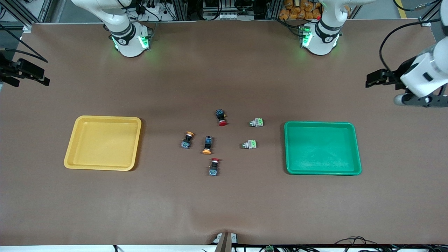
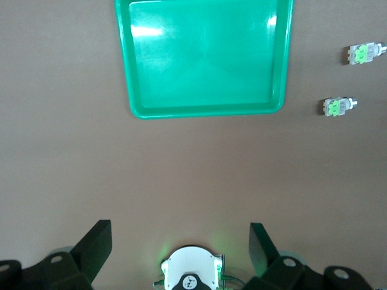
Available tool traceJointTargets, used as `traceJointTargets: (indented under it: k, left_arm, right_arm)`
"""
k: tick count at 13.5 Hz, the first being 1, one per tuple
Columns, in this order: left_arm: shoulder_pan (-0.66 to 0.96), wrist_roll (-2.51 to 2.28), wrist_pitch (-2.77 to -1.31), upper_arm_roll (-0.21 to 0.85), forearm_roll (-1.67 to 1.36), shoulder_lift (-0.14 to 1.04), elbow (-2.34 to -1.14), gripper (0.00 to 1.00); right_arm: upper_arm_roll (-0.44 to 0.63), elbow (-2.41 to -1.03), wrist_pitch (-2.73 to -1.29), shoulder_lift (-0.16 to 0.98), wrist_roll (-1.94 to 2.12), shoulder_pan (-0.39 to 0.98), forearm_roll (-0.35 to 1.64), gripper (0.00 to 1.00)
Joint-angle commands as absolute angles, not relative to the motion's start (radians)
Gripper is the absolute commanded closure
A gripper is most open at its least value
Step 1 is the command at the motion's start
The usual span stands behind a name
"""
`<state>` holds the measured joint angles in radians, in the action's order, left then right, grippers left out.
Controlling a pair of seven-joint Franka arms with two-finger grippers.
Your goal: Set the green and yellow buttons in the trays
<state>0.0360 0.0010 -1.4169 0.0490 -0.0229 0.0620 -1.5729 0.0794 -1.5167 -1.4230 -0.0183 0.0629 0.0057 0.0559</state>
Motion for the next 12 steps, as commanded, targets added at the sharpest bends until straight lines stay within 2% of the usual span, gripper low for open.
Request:
traceJointTargets:
  k: [1, 8, 12]
  left_arm:
    - [0.046, -0.014, -1.454, 0.057, -0.026, 0.11, -1.542, 0.0]
    - [0.161, -0.176, -1.627, 0.074, -0.067, 0.256, -1.554, 0.0]
    - [0.256, -0.316, -1.762, 0.077, -0.075, 0.345, -1.557, 0.0]
  right_arm:
    - [0.078, -1.5, -1.411, -0.012, 0.051, 0.011, 0.046, 0.0]
    - [0.077, -1.5, -1.419, 0.043, 0.044, 0.043, 0.087, 0.0]
    - [0.077, -1.471, -1.448, 0.162, 0.044, 0.106, 0.098, 0.0]
